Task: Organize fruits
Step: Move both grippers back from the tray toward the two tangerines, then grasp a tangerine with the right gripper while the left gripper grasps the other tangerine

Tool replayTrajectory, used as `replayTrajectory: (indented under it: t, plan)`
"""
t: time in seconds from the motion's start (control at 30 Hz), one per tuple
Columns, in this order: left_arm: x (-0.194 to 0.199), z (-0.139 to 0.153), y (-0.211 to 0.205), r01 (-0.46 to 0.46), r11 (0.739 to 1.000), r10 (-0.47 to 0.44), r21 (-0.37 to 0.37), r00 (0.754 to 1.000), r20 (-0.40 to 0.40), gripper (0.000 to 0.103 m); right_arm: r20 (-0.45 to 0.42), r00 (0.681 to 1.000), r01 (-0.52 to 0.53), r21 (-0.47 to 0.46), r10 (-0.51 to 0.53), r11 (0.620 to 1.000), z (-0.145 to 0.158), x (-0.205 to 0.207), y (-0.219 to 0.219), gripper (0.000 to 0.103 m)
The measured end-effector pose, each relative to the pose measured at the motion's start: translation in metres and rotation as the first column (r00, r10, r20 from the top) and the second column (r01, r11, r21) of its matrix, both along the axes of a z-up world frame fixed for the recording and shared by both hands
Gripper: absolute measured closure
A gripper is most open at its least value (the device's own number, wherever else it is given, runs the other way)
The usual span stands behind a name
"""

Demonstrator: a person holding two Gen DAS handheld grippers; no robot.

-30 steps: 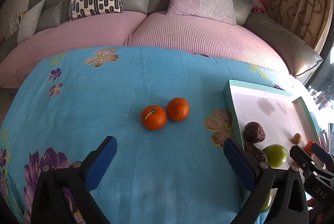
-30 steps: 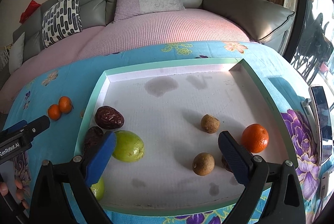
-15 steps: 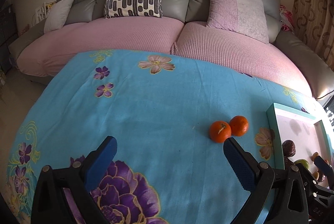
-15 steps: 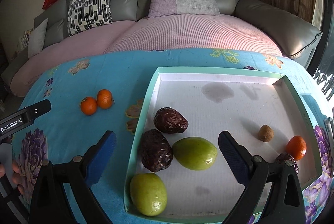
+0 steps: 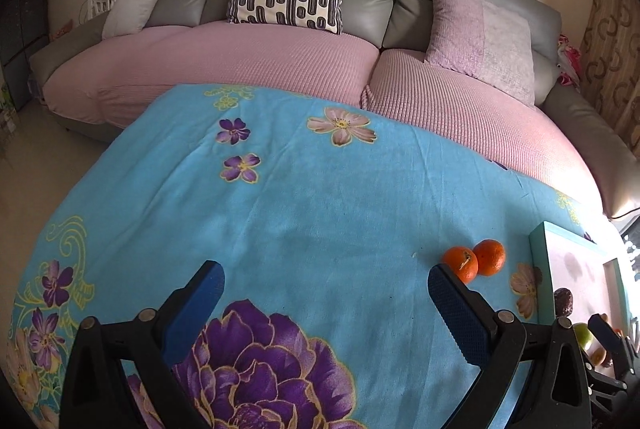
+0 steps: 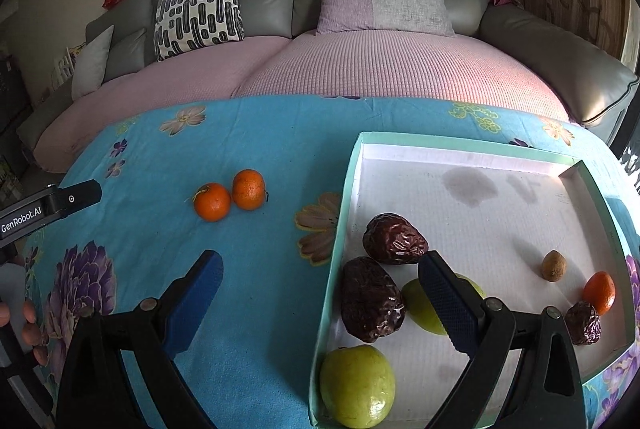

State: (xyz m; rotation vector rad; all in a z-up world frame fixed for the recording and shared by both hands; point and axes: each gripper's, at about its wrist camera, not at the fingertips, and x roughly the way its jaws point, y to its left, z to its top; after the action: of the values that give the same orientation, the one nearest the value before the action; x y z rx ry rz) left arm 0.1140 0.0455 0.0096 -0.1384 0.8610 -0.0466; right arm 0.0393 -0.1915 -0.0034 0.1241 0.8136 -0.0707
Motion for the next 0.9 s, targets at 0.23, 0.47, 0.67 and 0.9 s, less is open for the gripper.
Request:
replayTrajectory:
  t: [0.23, 0.47, 0.67, 0.9]
  plan:
    - [0.019, -0.004, -0.021, 0.092, 0.995, -0.094, -0.044, 0.995, -0.046, 0.001, 0.002, 1.0, 0.03, 0.024, -0.03, 0.999, 0.002, 0.001, -0.007, 0.007]
    - [0.034, -0.017, -0.037, 0.146, 0.98, -0.161, -0.135, 0.981, -0.109, 0.012, 0.006, 1.0, 0.014, 0.147, -0.015, 0.989, 0.014, 0.011, -0.019, 0.031]
    - [0.046, -0.026, -0.034, 0.085, 0.97, -0.122, -0.229, 0.981, -0.154, 0.016, -0.02, 0.997, -0.06, 0.298, 0.069, 0.953, 0.019, 0.047, -0.029, 0.046]
    - [0.053, -0.029, -0.02, 0.025, 0.983, -0.053, -0.182, 0.987, -0.15, 0.02, -0.089, 0.98, -0.135, 0.359, 0.178, 0.923, 0.002, 0.088, -0.012, 0.057]
